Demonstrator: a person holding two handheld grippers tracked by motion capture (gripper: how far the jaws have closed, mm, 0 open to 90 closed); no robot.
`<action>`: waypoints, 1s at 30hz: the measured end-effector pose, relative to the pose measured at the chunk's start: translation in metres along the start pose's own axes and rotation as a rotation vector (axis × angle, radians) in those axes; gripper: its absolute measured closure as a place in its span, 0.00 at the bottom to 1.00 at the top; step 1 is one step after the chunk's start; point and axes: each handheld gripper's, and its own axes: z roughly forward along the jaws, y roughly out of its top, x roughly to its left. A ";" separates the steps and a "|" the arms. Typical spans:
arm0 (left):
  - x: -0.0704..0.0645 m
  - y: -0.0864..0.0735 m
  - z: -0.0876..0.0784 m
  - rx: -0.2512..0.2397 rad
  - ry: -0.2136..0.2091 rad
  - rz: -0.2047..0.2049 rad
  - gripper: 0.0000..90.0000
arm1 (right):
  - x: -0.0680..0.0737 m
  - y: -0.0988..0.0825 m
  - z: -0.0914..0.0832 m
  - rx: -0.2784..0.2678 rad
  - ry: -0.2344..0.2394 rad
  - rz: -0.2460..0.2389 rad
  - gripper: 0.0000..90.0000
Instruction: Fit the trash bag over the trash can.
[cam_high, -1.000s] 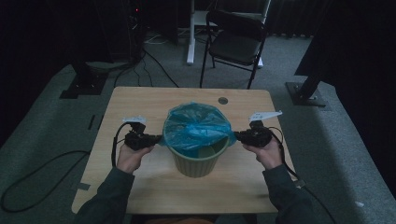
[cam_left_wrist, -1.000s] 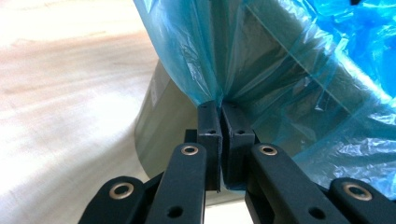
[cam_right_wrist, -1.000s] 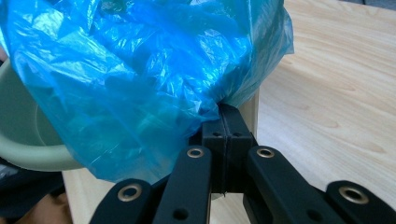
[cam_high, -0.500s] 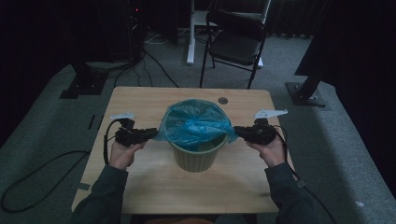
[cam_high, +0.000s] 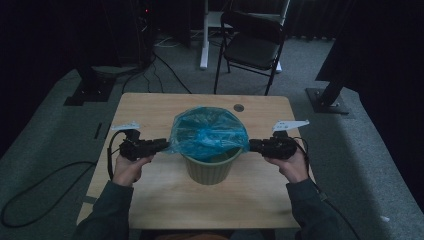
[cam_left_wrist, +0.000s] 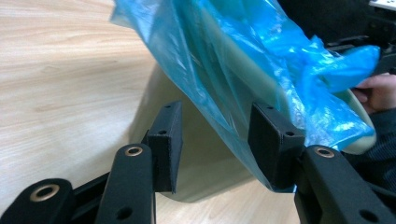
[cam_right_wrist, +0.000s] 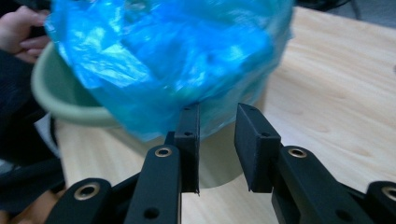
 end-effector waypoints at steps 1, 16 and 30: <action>-0.002 -0.002 0.000 0.004 -0.003 0.005 0.62 | 0.001 -0.001 0.000 0.005 0.008 -0.001 0.80; -0.018 -0.015 0.015 0.062 -0.038 0.040 0.62 | 0.014 -0.004 0.002 0.048 0.090 -0.053 0.87; -0.027 -0.019 0.026 0.088 -0.060 0.063 0.62 | 0.021 -0.003 -0.001 0.012 0.079 -0.116 0.79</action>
